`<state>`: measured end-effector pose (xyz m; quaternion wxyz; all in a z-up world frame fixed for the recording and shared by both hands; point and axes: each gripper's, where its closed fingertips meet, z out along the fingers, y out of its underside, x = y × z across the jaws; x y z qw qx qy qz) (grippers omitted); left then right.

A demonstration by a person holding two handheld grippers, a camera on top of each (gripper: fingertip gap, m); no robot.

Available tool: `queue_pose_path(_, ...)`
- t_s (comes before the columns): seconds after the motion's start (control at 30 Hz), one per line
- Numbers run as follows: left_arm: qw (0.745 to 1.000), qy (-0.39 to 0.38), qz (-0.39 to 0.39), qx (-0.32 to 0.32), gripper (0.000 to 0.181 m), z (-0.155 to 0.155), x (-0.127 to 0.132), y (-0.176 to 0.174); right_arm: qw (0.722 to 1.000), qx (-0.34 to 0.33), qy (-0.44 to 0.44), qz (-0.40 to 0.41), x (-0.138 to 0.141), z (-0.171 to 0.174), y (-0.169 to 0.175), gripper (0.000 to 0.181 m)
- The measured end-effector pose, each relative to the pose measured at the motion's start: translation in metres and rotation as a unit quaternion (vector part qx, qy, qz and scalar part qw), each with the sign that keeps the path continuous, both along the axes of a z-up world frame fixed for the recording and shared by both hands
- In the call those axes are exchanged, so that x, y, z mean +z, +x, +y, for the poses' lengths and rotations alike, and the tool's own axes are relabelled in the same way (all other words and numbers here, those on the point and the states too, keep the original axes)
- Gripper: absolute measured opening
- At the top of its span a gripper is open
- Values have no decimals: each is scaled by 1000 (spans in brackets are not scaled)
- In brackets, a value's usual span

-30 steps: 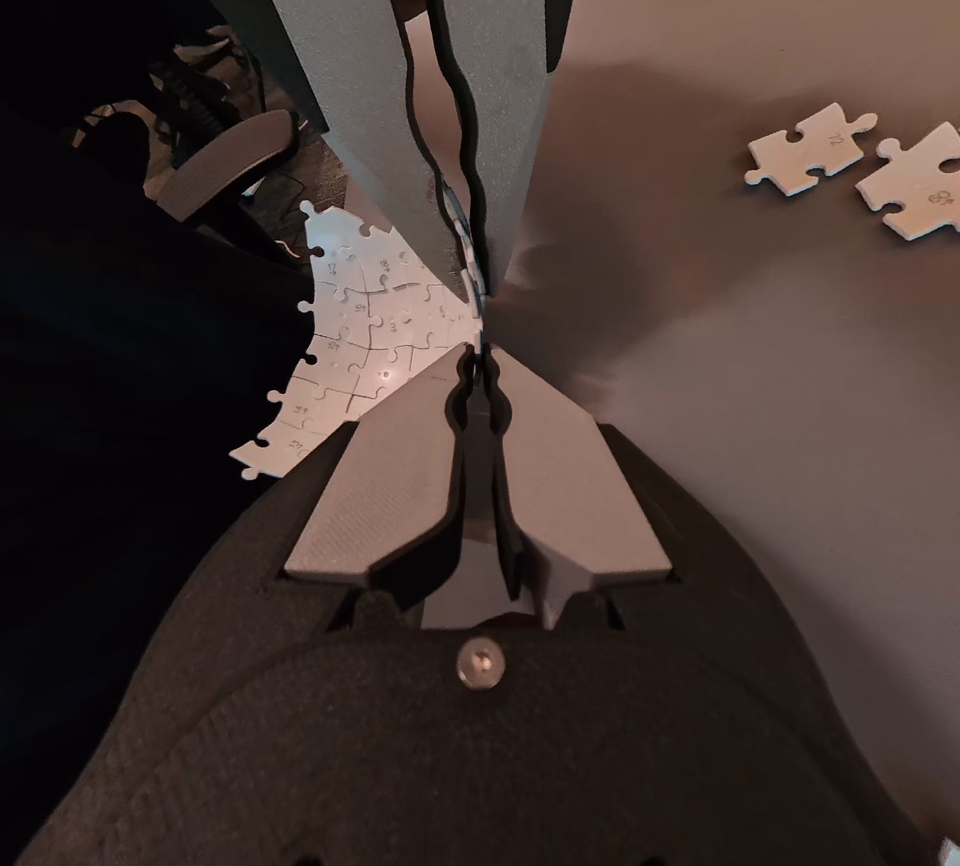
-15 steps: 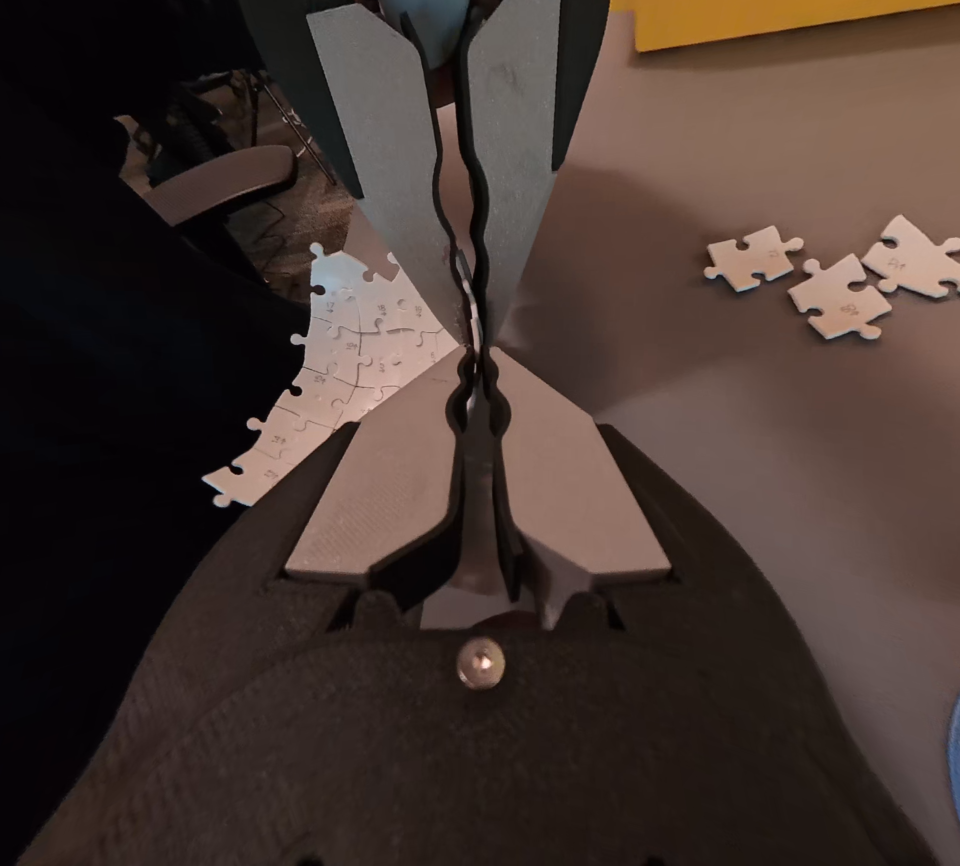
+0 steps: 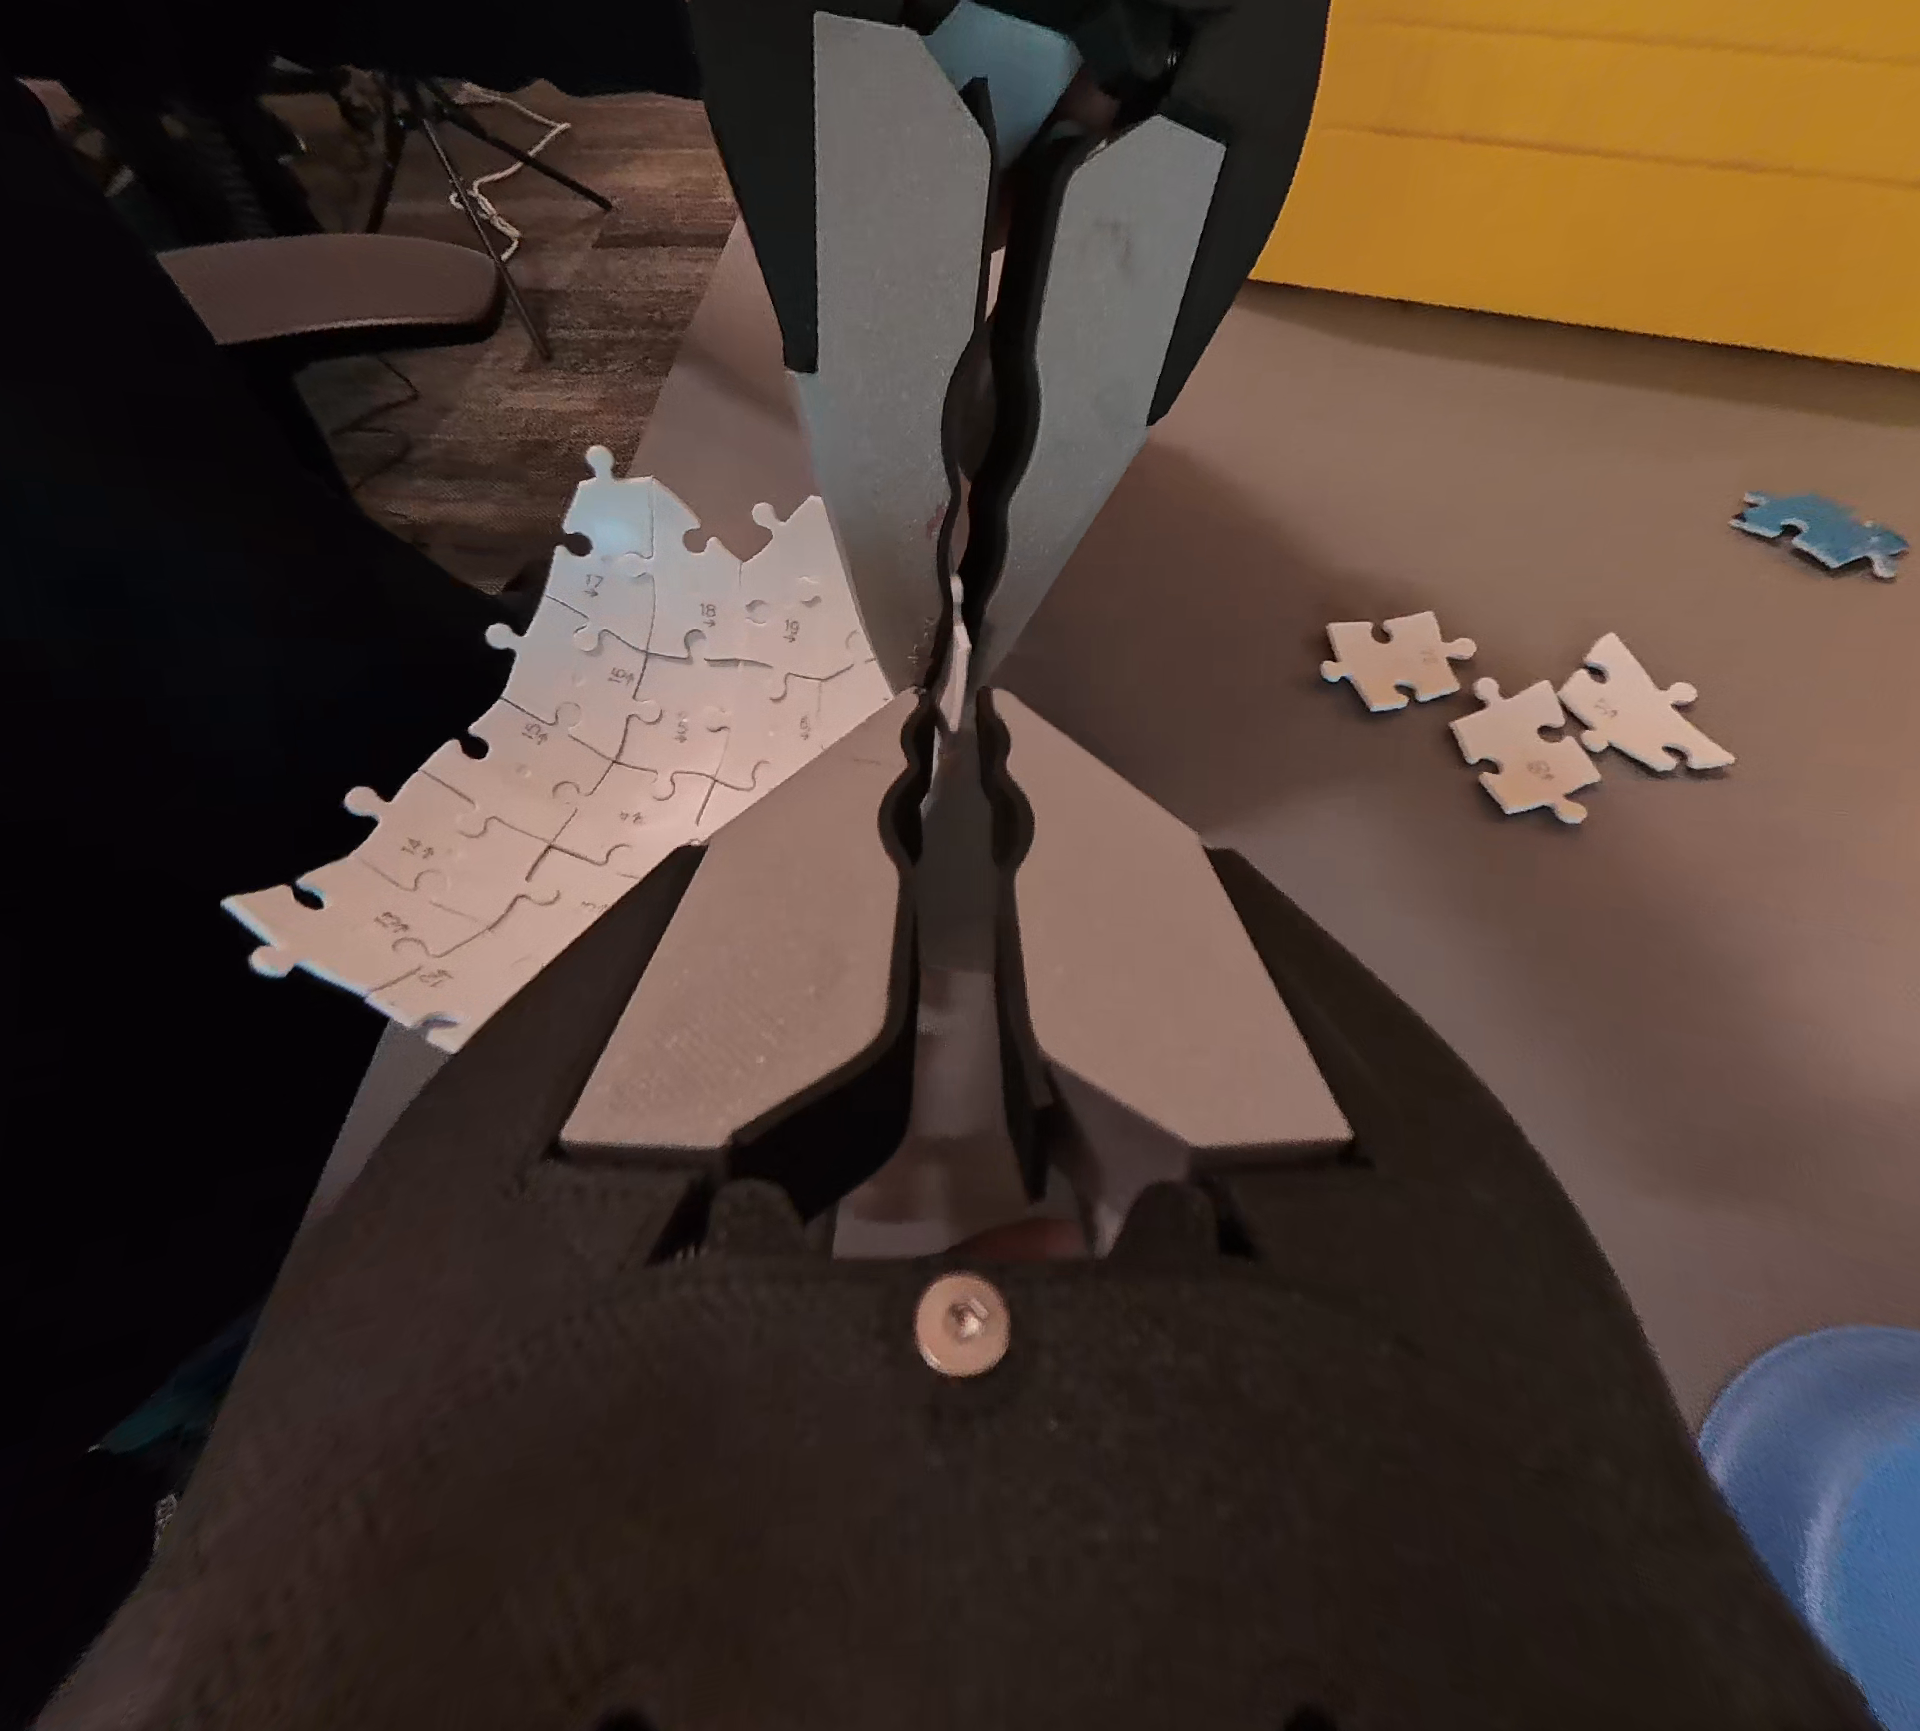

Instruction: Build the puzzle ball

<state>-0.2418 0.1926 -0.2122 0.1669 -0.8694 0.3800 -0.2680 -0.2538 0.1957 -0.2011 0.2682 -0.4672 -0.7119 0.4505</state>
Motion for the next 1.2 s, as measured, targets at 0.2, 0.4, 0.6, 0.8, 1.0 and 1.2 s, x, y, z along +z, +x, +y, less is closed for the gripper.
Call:
queue_pose_path(0.2, 1000, 11, 8, -5, 0, 1, -1, 2, 1000, 13, 14, 6, 0, -2, 3, 0)
queue_pose_path(0.4, 999, 32, 11, -12, 0, 2, 2, 2, 994, 25, 99, 37, 2, -1, 3, 0)
queue_pose_path(0.6, 997, 65, 31, -16, 0, 4, 2, 0, 991, 28, 123, 50, 3, 0, 2, 0)
queue_pose_path(0.8, 997, 66, 31, -10, 0, 5, -1, 0, 999, 24, 15, 13, 0, 0, 1, 0)
queue_pose_path(1.0, 999, 42, 1, 8, 2, 4, -1, 1, 1000, 18, 4, 1, -2, 0, 3, 0)
queue_pose_path(1.2, 999, 34, -5, 16, 5, 3, -1, -1, 1000, 14, -12, -7, -3, 2, 3, 0)
